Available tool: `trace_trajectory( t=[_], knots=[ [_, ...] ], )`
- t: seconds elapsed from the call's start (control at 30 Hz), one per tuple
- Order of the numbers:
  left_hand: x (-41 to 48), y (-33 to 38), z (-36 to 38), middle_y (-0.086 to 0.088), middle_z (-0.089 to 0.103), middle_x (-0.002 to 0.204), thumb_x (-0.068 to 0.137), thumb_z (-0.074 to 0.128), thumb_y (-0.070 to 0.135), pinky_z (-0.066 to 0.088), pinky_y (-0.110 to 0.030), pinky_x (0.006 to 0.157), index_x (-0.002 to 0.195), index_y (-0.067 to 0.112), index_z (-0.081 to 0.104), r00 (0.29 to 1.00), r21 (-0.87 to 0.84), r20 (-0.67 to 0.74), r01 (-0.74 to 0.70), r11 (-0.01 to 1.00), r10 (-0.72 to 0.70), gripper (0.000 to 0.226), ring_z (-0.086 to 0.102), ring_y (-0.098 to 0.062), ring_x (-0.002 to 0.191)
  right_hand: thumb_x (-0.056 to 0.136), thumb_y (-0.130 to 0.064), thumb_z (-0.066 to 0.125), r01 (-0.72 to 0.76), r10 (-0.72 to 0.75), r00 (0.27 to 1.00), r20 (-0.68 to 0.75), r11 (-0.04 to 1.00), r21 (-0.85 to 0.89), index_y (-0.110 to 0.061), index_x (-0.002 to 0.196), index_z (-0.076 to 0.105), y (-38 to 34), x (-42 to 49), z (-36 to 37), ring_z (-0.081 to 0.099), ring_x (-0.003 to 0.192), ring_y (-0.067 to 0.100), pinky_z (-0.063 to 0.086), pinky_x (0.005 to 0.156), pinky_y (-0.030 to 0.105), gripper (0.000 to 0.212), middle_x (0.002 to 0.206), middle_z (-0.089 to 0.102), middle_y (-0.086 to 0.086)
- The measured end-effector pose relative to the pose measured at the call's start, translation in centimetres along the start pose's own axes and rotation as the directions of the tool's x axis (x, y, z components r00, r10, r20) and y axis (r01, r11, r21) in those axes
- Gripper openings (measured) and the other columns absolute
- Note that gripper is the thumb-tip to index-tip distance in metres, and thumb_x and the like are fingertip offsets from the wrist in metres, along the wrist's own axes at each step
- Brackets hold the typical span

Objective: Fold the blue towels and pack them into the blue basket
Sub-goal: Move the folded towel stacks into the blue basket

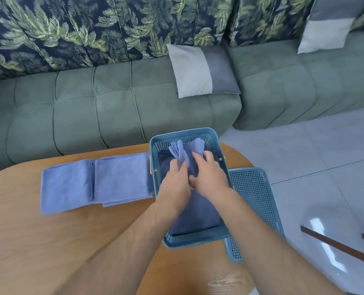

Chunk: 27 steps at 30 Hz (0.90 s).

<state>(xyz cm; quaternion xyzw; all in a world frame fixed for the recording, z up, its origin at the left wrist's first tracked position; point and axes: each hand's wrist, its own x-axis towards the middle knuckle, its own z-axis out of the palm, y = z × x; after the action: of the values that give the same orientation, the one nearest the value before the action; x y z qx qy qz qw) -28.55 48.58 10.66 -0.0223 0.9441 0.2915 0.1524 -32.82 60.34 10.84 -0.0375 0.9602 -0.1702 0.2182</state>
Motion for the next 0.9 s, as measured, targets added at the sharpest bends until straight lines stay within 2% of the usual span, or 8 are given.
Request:
trace_trajectory(
  t=[0.17, 0.37, 0.4, 0.47, 0.53, 0.6, 0.7, 0.9],
  knots=[
    [2.8, -1.5, 2.2, -0.016, 0.039, 0.121, 0.091, 0.055, 0.005, 0.047, -0.042, 0.079, 0.121, 0.002, 0.048, 0.993, 0.146, 0.042, 0.106, 0.984, -0.113, 0.030, 0.058, -0.037, 0.095, 0.087, -0.035, 0.070, 0.019, -0.019, 1.000, 0.010, 0.999, -0.030, -0.024, 0.148, 0.034, 0.9, 3.1, 2.7, 0.050, 0.117, 0.030, 0.047, 0.087, 0.045, 0.071, 0.135, 0.035, 0.005],
    [4.1, -2.8, 2.8, -0.028, 0.033, 0.137, 0.093, 0.044, -0.005, 0.044, -0.038, 0.081, 0.127, -0.006, 0.042, 0.968, 0.234, 0.053, 0.226, 0.945, -0.245, 0.034, 0.053, -0.041, 0.110, 0.091, -0.015, 0.065, -0.076, 0.077, 0.996, 0.034, 0.996, -0.045, -0.018, 0.154, 0.023, 2.3, 5.2, 5.5, 0.049, 0.122, 0.029, 0.048, 0.091, 0.041, 0.075, 0.146, 0.028, 0.010],
    [4.1, -2.8, 3.1, -0.028, 0.031, 0.141, 0.091, 0.041, -0.005, 0.046, -0.041, 0.083, 0.128, -0.006, 0.042, 0.969, 0.246, 0.005, 0.236, 0.940, -0.245, 0.037, 0.052, -0.041, 0.114, 0.093, -0.011, 0.060, -0.089, 0.085, 0.996, -0.039, 0.990, -0.111, -0.016, 0.154, 0.028, 2.3, 5.2, 6.2, 0.050, 0.124, 0.030, 0.049, 0.090, 0.039, 0.069, 0.151, 0.029, 0.012],
    [4.1, -2.9, 3.5, -0.024, 0.030, 0.152, 0.086, 0.043, 0.001, 0.047, -0.039, 0.088, 0.129, 0.000, 0.048, 0.991, 0.412, -0.082, 0.134, 0.901, -0.110, 0.042, 0.049, -0.037, 0.123, 0.089, -0.008, 0.049, -0.032, -0.014, 0.983, -0.183, 0.969, -0.245, -0.014, 0.143, 0.052, 1.6, 4.8, 6.9, 0.055, 0.124, 0.031, 0.053, 0.089, 0.036, 0.055, 0.153, 0.041, 0.015],
    [4.6, -3.1, 3.8, -0.016, 0.027, 0.157, 0.093, 0.045, 0.013, 0.041, -0.034, 0.102, 0.140, 0.007, 0.041, 0.998, 0.586, -0.048, 0.004, 0.811, 0.030, 0.048, 0.039, -0.029, 0.136, 0.087, -0.019, 0.055, 0.079, -0.143, 0.977, -0.161, 0.932, -0.353, -0.019, 0.137, 0.059, 1.0, 4.3, 7.5, 0.054, 0.128, 0.032, 0.051, 0.097, 0.035, 0.050, 0.153, 0.045, 0.013],
    [5.5, -3.6, 4.0, -0.013, 0.025, 0.159, 0.098, 0.043, 0.018, 0.031, -0.033, 0.113, 0.152, 0.007, 0.023, 1.000, 0.590, 0.016, 0.009, 0.807, -0.023, 0.058, 0.032, -0.024, 0.143, 0.092, -0.025, 0.058, 0.114, -0.169, 0.977, -0.126, 0.926, -0.360, -0.022, 0.151, 0.042, 1.4, 4.4, 8.6, 0.039, 0.142, 0.034, 0.040, 0.111, 0.038, 0.061, 0.162, 0.028, 0.015],
    [6.6, -4.6, 4.2, -0.013, 0.024, 0.161, 0.098, 0.044, 0.018, 0.029, -0.035, 0.115, 0.154, 0.003, 0.017, 0.994, 0.650, 0.075, 0.012, 0.760, -0.080, 0.064, 0.035, -0.022, 0.143, 0.105, -0.021, 0.038, 0.131, -0.113, 0.991, 0.070, 0.920, -0.369, -0.021, 0.161, 0.007, 2.7, 5.7, 9.0, 0.007, 0.153, 0.036, 0.018, 0.123, 0.044, 0.064, 0.167, -0.006, 0.018],
    [6.6, -4.1, 3.6, -0.014, 0.032, 0.157, 0.094, 0.047, 0.018, 0.031, -0.037, 0.114, 0.151, 0.002, 0.024, 0.991, 0.642, 0.113, -0.020, 0.767, -0.070, 0.063, 0.041, -0.024, 0.139, 0.099, -0.017, 0.047, 0.126, -0.075, 0.987, 0.145, 0.915, -0.384, -0.021, 0.161, 0.005, 1.9, 5.5, 7.2, 0.003, 0.154, 0.035, 0.016, 0.122, 0.049, 0.075, 0.167, -0.007, 0.016]
  ],
)
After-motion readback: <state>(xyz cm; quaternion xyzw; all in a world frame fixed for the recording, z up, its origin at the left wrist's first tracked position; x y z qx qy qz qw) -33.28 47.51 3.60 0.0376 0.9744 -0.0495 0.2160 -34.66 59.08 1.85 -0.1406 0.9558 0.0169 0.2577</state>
